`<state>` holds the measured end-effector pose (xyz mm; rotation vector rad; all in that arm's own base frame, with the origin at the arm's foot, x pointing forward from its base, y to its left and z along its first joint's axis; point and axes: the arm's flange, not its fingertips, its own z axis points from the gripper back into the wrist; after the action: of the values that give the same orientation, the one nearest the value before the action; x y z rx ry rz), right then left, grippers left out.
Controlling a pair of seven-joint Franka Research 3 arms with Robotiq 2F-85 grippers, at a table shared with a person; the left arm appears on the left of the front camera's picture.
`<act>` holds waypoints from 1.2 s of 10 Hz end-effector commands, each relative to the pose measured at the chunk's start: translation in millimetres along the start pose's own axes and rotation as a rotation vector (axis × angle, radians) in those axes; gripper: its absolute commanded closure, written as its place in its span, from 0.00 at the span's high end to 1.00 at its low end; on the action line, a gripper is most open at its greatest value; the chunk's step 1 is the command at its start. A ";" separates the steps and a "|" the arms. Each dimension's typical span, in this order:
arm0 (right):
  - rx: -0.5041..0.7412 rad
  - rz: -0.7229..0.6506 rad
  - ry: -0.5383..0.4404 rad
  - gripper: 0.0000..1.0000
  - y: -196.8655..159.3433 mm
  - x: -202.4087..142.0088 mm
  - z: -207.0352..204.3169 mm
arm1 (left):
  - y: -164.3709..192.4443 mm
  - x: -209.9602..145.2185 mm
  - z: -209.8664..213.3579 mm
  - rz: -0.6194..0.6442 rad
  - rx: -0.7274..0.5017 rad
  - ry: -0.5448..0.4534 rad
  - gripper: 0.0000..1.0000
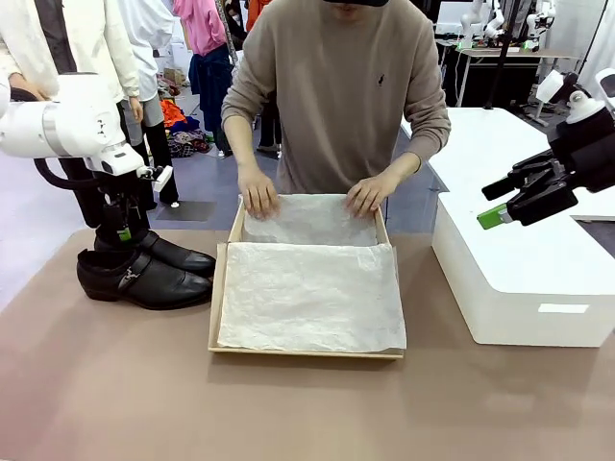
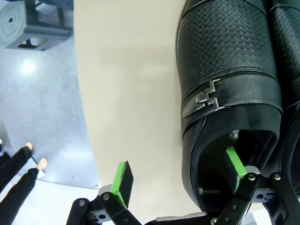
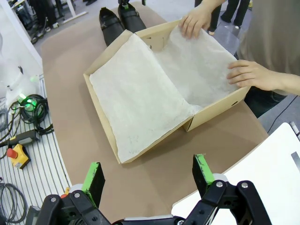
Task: Pack the shoes into the box.
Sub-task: Place one shoe of the Shoes into the Shoes Box.
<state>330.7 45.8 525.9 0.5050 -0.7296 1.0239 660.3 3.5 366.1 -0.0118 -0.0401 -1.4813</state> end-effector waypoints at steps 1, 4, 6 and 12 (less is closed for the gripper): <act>0.015 0.025 -0.030 1.00 -3.4 0.5 -1.0 | 3.2 -1.8 -6.0 -0.019 -0.002 0.004 1.00; 0.015 0.025 -0.030 1.00 -3.4 0.5 -1.0 | 3.3 0.4 -10.9 -0.025 -0.022 0.009 1.00; 0.015 0.025 -0.030 1.00 -3.4 0.5 -1.0 | 4.6 -1.8 -14.9 -0.015 -0.055 0.006 0.97; 0.015 0.025 -0.030 1.00 -3.4 0.5 -1.0 | 1.9 -3.6 -13.7 0.006 -0.076 0.005 0.00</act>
<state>330.7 45.8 525.8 0.5050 -0.7297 1.0240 660.1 6.2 350.1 -0.0679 0.0098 -1.4789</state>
